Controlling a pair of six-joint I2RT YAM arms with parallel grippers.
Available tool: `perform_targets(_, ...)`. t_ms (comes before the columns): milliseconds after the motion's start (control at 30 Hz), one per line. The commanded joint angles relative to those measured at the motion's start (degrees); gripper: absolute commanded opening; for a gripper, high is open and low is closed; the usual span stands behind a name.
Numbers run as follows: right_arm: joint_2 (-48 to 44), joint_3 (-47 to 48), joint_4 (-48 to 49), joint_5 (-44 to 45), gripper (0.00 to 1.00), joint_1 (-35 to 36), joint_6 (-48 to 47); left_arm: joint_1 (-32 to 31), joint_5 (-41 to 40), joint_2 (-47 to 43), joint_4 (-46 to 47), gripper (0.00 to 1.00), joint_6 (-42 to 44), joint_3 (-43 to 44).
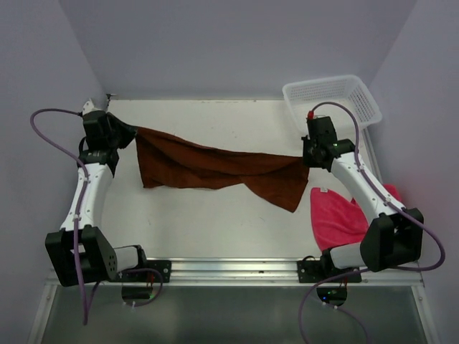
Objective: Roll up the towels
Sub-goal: Flatten the towel
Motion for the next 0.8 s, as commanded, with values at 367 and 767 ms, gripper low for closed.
perform_targets(367,-3.26,9.73,1.36,8.56,0.0,1.42,-8.2,10.72,13.1,2.76,-0.76,0.0,-3.18,4.45)
perform_targets(767,-7.91,12.73,-0.92,8.03,0.0,3.88,-9.87,17.93,28.31,1.89,3.99,0.0,-11.88,2.08)
